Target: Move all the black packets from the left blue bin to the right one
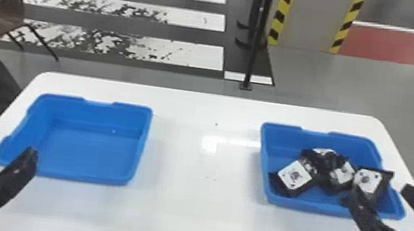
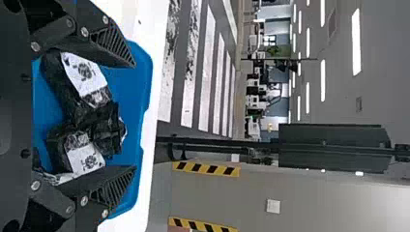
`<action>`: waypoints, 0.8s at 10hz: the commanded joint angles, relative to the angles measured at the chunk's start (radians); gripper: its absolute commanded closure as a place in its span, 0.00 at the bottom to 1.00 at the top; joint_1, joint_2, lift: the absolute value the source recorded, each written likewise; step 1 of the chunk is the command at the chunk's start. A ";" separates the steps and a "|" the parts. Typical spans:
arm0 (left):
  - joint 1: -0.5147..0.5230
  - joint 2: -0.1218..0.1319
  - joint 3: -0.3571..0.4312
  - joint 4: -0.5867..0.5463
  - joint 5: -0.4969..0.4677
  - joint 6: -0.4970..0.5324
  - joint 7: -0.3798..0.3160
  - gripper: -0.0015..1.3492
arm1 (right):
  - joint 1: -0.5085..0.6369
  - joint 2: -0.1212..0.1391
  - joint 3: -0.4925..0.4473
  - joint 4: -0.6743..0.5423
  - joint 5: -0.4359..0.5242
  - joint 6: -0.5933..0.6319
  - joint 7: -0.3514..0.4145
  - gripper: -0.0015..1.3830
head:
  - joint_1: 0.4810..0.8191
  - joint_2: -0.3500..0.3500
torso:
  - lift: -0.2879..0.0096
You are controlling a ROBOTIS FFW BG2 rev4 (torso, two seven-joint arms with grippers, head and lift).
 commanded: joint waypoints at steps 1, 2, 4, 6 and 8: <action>0.043 -0.003 -0.007 0.000 -0.021 -0.122 0.007 0.11 | 0.204 0.085 0.001 -0.186 0.017 -0.046 -0.013 0.11 | 0.63 0.53 | 0.50; 0.075 -0.003 -0.011 0.000 -0.029 -0.169 0.016 0.11 | 0.283 0.100 0.003 -0.245 0.039 -0.080 -0.018 0.11 | 0.63 0.57 | 0.50; 0.107 -0.003 -0.037 0.020 -0.065 -0.215 0.039 0.11 | 0.339 0.100 0.011 -0.282 0.083 -0.144 -0.016 0.11 | 0.63 0.61 | 0.50; 0.065 -0.003 -0.071 0.084 -0.077 -0.228 0.043 0.11 | 0.325 0.100 0.027 -0.248 0.085 -0.164 -0.018 0.11 | 0.63 0.64 | 0.50; 0.043 -0.003 -0.129 0.086 -0.075 -0.198 0.043 0.11 | 0.281 0.100 0.045 -0.201 0.079 -0.178 -0.018 0.11 | 0.63 0.61 | 0.50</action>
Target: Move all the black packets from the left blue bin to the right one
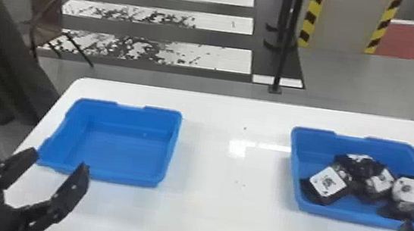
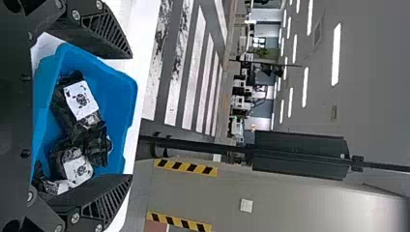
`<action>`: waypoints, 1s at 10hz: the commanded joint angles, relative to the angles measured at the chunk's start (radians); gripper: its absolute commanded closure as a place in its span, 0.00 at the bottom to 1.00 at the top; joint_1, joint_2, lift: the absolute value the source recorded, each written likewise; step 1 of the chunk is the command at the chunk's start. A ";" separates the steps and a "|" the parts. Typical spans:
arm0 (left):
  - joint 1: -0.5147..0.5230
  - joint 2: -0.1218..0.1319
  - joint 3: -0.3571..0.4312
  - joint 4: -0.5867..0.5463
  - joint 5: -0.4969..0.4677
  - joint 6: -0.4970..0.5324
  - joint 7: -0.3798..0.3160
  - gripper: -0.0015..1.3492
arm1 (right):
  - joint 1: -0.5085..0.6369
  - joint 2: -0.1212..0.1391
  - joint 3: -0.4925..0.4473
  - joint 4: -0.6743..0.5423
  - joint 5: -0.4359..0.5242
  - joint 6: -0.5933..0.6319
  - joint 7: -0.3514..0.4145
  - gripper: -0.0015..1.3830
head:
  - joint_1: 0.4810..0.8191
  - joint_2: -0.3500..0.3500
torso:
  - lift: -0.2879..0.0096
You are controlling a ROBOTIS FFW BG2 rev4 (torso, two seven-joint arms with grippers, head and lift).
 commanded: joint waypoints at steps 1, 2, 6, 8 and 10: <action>-0.012 -0.003 -0.031 0.003 0.003 0.025 0.000 0.11 | -0.040 0.001 0.021 0.040 -0.011 -0.008 0.000 0.11 | 0.63 0.60 | 0.50; -0.022 -0.003 -0.031 0.006 0.007 0.038 0.000 0.11 | -0.057 -0.002 0.035 0.057 -0.020 -0.018 0.000 0.11 | 0.63 0.57 | 0.50; -0.019 -0.003 -0.037 0.006 0.021 0.052 0.000 0.11 | -0.062 -0.003 0.041 0.062 -0.036 -0.020 -0.002 0.11 | 0.63 0.57 | 0.50; -0.017 -0.003 -0.043 0.006 0.027 0.065 0.000 0.11 | -0.062 -0.003 0.041 0.062 -0.042 -0.020 -0.002 0.11 | 0.63 0.56 | 0.50; -0.017 -0.003 -0.045 0.006 0.031 0.070 0.000 0.11 | -0.062 -0.003 0.041 0.067 -0.048 -0.020 -0.002 0.11 | 0.63 0.56 | 0.50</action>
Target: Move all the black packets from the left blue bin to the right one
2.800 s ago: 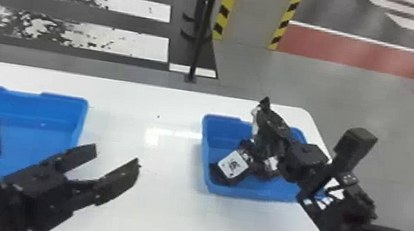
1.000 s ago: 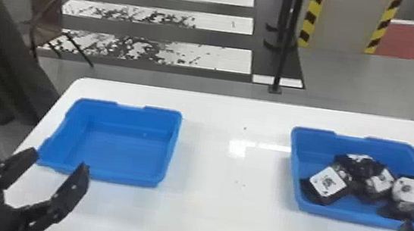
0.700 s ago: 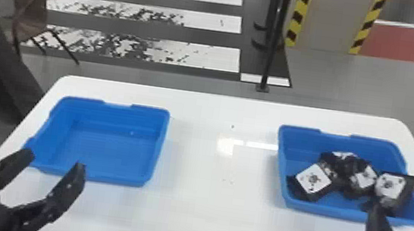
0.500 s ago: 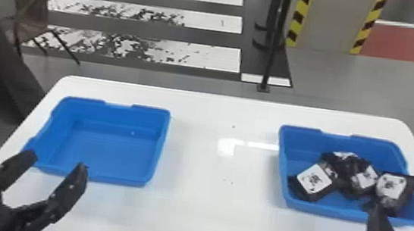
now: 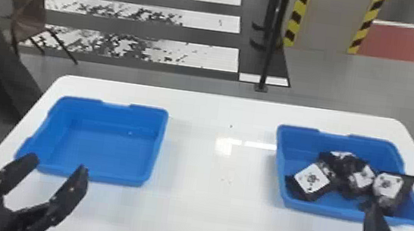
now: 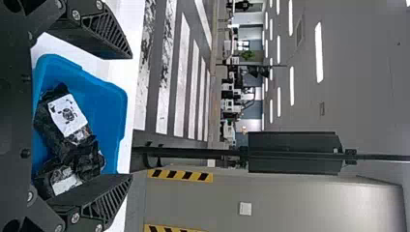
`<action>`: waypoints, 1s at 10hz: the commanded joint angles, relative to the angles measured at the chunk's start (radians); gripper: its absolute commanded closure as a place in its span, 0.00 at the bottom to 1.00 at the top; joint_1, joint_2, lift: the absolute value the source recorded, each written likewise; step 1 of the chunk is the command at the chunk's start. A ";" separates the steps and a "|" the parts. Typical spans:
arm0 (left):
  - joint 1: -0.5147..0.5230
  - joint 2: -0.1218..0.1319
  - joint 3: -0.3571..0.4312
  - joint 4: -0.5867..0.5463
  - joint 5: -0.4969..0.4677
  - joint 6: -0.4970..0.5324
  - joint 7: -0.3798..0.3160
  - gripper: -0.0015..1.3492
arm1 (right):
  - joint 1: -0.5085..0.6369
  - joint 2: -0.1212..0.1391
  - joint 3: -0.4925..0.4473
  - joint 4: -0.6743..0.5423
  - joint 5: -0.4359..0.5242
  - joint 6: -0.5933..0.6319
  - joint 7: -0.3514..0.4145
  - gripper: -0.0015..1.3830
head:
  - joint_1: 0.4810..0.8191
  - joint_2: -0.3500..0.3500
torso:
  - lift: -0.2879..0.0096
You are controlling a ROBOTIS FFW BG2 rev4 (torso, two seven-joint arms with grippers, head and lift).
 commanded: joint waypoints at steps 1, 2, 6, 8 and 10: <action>0.000 -0.003 -0.001 0.000 0.005 0.006 0.000 0.11 | 0.000 0.000 0.000 0.002 -0.002 0.000 0.000 0.11 | 0.63 0.56 | 0.50; -0.002 -0.003 0.001 0.000 0.007 0.008 0.000 0.11 | 0.000 0.000 0.000 0.002 -0.006 0.000 0.001 0.11 | 0.63 0.55 | 0.50; -0.002 -0.003 0.001 0.002 0.009 0.015 0.000 0.11 | -0.005 -0.002 0.006 0.007 -0.014 0.000 0.001 0.11 | 0.63 0.56 | 0.50; -0.005 -0.003 -0.005 0.002 0.009 0.015 0.000 0.11 | -0.007 -0.003 0.008 0.009 -0.018 0.000 0.001 0.11 | 0.63 0.56 | 0.50; -0.005 -0.003 -0.005 0.002 0.011 0.023 0.000 0.11 | -0.007 -0.005 0.010 0.017 -0.022 0.000 0.001 0.11 | 0.63 0.56 | 0.50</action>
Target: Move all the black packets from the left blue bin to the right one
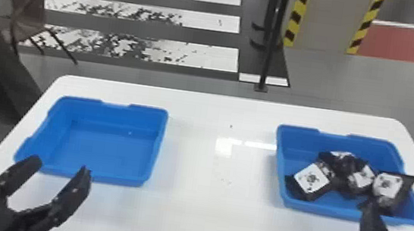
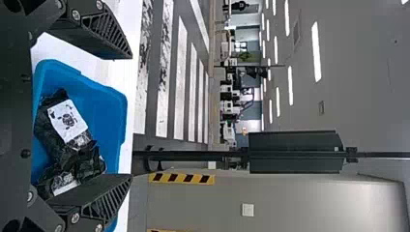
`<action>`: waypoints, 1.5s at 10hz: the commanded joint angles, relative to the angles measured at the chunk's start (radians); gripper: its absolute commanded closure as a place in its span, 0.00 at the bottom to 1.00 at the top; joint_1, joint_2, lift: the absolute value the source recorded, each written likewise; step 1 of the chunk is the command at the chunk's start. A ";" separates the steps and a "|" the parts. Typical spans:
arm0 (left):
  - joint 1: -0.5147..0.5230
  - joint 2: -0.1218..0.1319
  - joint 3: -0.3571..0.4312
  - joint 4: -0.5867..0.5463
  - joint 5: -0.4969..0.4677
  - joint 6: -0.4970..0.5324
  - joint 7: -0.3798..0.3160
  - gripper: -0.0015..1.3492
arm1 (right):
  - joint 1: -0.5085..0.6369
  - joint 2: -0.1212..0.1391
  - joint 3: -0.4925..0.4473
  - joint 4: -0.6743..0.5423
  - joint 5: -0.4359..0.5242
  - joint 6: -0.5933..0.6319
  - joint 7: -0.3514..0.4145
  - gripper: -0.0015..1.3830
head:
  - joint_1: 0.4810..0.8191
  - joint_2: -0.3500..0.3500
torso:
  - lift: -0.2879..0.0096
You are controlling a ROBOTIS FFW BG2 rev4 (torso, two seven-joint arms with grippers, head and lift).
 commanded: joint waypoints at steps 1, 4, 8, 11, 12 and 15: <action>0.000 -0.003 0.000 0.000 0.003 0.005 0.000 0.11 | 0.000 0.000 0.001 0.004 -0.003 0.000 -0.001 0.11 | 0.63 0.56 | 0.50; 0.002 -0.003 0.002 0.000 0.005 0.009 0.000 0.11 | 0.000 -0.002 0.001 0.004 -0.009 0.000 -0.001 0.11 | 0.63 0.56 | 0.50; 0.007 -0.003 0.002 0.005 0.017 0.022 -0.002 0.11 | 0.000 -0.005 0.001 0.004 -0.015 0.000 -0.001 0.11 | 0.63 0.56 | 0.50; 0.007 -0.003 0.002 0.007 0.017 0.017 -0.002 0.11 | 0.000 -0.003 0.001 0.009 -0.023 0.000 -0.001 0.11 | 0.63 0.56 | 0.50; 0.007 -0.003 0.002 0.007 0.017 0.017 0.000 0.11 | 0.000 -0.005 0.001 0.009 -0.023 0.000 -0.001 0.11 | 0.63 0.56 | 0.50; 0.007 -0.003 0.004 0.007 0.019 0.022 -0.002 0.11 | 0.000 -0.005 0.001 0.009 -0.025 0.000 -0.001 0.11 | 0.63 0.56 | 0.50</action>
